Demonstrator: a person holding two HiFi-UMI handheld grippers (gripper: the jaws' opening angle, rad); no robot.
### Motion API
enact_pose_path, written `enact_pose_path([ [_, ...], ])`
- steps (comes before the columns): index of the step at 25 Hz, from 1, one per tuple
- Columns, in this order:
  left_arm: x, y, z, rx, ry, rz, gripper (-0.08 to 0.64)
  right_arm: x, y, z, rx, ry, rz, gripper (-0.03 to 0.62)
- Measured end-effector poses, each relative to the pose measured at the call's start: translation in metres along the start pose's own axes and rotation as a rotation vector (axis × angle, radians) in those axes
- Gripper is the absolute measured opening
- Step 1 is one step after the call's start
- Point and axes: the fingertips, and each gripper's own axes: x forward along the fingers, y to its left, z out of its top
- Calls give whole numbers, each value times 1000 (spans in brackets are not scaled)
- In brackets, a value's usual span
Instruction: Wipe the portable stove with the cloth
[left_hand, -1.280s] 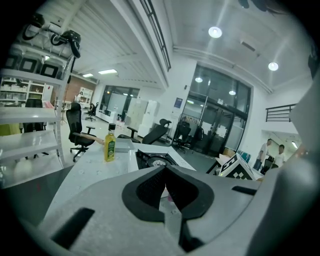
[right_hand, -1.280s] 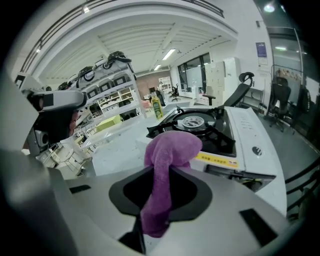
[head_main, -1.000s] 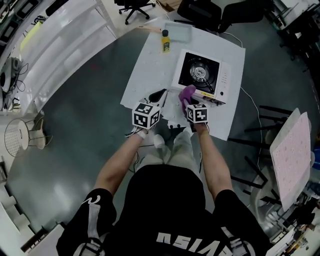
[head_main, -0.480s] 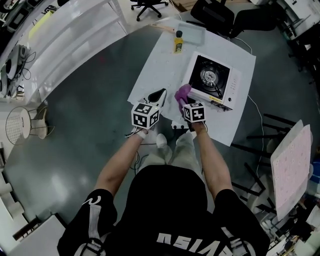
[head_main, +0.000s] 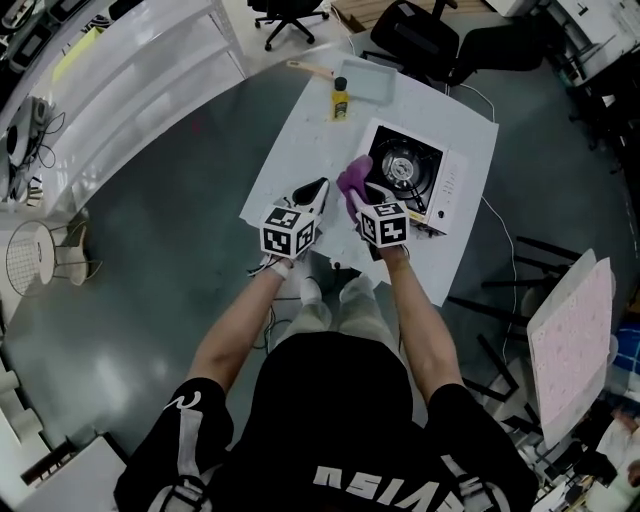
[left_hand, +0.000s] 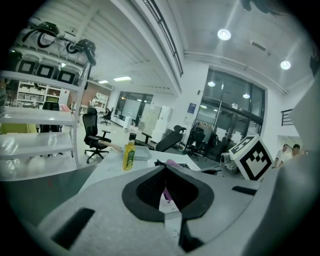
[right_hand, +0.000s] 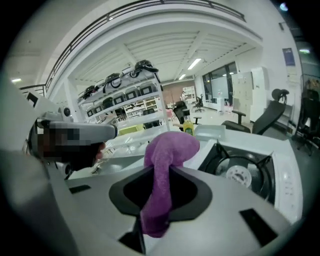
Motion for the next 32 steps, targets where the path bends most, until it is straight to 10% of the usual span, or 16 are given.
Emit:
enact_pose_path([
  [19, 94, -23, 73, 53, -36, 19, 9, -14, -117, 85, -1, -92, -23, 77],
  [32, 127, 76, 94, 91, 48, -151, 9, 86, -120, 117, 86, -36, -175, 77],
])
